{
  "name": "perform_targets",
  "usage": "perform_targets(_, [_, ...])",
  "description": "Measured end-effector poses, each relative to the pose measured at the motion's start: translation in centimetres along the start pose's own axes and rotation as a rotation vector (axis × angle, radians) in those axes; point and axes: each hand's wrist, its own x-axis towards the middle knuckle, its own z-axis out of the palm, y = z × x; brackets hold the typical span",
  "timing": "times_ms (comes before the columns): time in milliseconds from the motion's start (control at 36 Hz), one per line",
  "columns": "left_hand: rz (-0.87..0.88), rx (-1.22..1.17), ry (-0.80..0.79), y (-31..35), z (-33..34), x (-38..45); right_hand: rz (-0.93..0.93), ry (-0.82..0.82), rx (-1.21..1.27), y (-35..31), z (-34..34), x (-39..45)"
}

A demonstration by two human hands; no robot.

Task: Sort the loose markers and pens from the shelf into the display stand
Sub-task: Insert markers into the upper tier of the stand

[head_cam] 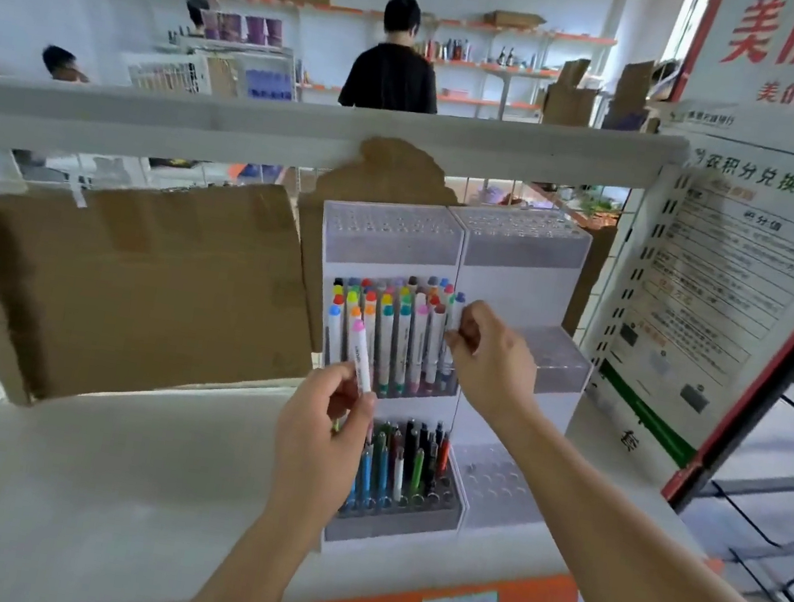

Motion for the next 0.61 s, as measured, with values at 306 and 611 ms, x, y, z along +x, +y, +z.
perform_targets(306, [0.013, -0.066, -0.071, -0.7, 1.1, 1.1, 0.045, -0.048, -0.114, 0.2, 0.2, -0.4])
perform_targets(611, [0.069, -0.074, -0.088, 2.1, 5.6, 2.1, -0.171, 0.084, 0.421, -1.0, -1.8, -3.2])
